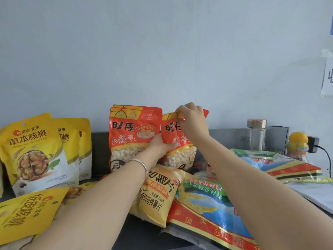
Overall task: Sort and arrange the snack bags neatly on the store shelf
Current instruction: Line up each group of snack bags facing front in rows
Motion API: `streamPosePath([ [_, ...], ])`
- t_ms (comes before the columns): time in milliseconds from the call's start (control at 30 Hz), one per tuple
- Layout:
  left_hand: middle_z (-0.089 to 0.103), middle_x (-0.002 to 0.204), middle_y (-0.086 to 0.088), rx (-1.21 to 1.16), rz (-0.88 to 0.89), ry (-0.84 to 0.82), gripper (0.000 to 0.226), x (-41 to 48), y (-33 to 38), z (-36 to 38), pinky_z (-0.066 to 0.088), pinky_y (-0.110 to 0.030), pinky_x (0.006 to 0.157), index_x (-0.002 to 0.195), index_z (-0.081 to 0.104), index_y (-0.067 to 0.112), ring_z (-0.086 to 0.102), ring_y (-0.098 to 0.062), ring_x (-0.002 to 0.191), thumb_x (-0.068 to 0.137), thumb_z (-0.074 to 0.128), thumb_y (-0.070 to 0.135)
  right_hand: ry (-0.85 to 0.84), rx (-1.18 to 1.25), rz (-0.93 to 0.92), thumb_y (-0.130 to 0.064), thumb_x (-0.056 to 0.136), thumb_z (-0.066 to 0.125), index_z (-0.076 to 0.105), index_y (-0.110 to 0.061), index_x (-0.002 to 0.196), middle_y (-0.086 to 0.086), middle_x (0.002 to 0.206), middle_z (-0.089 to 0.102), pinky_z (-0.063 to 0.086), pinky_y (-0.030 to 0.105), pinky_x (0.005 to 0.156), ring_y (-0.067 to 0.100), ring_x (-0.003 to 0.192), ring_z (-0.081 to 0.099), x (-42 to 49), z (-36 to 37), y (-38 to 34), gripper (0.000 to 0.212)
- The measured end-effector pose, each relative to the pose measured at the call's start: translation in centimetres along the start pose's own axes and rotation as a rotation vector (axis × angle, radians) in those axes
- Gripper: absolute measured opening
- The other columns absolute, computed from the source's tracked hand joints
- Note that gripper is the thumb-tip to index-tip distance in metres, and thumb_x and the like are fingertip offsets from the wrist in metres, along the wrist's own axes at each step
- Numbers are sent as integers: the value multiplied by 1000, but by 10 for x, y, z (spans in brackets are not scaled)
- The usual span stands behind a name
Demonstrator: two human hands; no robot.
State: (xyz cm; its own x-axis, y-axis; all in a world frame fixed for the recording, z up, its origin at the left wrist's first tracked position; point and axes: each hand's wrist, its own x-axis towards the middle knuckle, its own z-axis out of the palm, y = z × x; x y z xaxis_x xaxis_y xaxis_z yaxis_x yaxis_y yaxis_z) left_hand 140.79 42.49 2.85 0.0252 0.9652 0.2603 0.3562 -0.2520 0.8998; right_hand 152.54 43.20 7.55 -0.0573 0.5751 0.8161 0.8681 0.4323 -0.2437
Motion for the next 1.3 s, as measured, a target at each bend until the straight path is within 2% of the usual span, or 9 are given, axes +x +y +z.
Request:
streamPosePath([
  [200, 54, 133, -11, -29, -117, 139, 50, 17, -4, 0, 42, -50, 101, 131, 44, 11, 50, -34, 121, 87, 65, 23, -210, 78, 111, -17, 95, 56, 18, -20, 152, 12, 159, 4, 25, 45, 113, 37, 144, 12, -4, 0, 10, 68],
  [333, 61, 119, -11, 59, -109, 227, 46, 19, -5, -1, 51, -48, 91, 120, 52, 9, 57, -34, 109, 83, 70, 29, -380, 16, 95, -22, 94, 54, 50, -12, 125, 12, 132, 48, 45, 35, 85, 27, 110, 51, -16, 3, 18, 33],
  [400, 62, 111, -12, 36, -102, 268, 37, 15, -4, -7, 56, -46, 81, 111, 57, 6, 60, -32, 98, 83, 70, 28, -470, 50, 108, -24, 95, 54, 49, -11, 124, 10, 123, 57, 46, 32, 78, 23, 100, 55, -25, 6, 17, 32],
  [533, 64, 101, -12, 143, -14, 299, 17, 3, -5, -21, 59, -42, 70, 90, 63, 3, 65, -29, 85, 89, 62, 21, -639, 77, 99, -22, 96, 53, 31, -16, 148, 10, 145, 46, 41, 35, 99, 28, 128, 47, -35, 9, 5, 56],
  [700, 62, 110, -7, 340, 46, 185, 27, -22, -11, -34, 51, -39, 91, 114, 60, 7, 60, -25, 103, 91, 59, 21, -804, 4, 94, -23, 96, 53, 36, -12, 143, 11, 142, 48, 40, 34, 98, 29, 127, 47, -44, 12, -10, 52],
  [767, 61, 111, -5, 420, 84, 152, 25, -31, -14, -38, 47, -32, 86, 112, 59, 9, 57, -21, 102, 91, 58, 23, -825, -33, 90, -23, 95, 52, 36, -11, 142, 11, 140, 49, 41, 35, 98, 29, 125, 49, -50, 12, -14, 51],
  [933, 60, 103, 1, 493, 187, 58, 14, -50, -9, -41, 40, -23, 72, 101, 61, 14, 55, -14, 92, 92, 57, 24, -832, -119, 63, -20, 99, 45, 52, -5, 128, 13, 127, 58, 41, 27, 86, 28, 115, 54, -60, -6, -22, 33],
  [1167, 61, 109, 0, 454, 252, -74, 20, -70, 1, -32, 42, -24, 74, 108, 60, 16, 56, -16, 98, 90, 59, 25, -587, -156, 87, -27, 95, 51, 54, -22, 133, 1, 134, 56, 48, 40, 97, 22, 119, 54, -62, -33, -10, 39],
  [1300, 60, 110, 0, 438, 271, -121, 22, -82, 5, -23, 43, -24, 73, 111, 59, 16, 56, -16, 99, 91, 58, 26, -738, -110, 173, -35, 87, 66, 37, -18, 146, 2, 150, 40, 36, 40, 110, 23, 135, 40, -64, -59, 5, 68],
])
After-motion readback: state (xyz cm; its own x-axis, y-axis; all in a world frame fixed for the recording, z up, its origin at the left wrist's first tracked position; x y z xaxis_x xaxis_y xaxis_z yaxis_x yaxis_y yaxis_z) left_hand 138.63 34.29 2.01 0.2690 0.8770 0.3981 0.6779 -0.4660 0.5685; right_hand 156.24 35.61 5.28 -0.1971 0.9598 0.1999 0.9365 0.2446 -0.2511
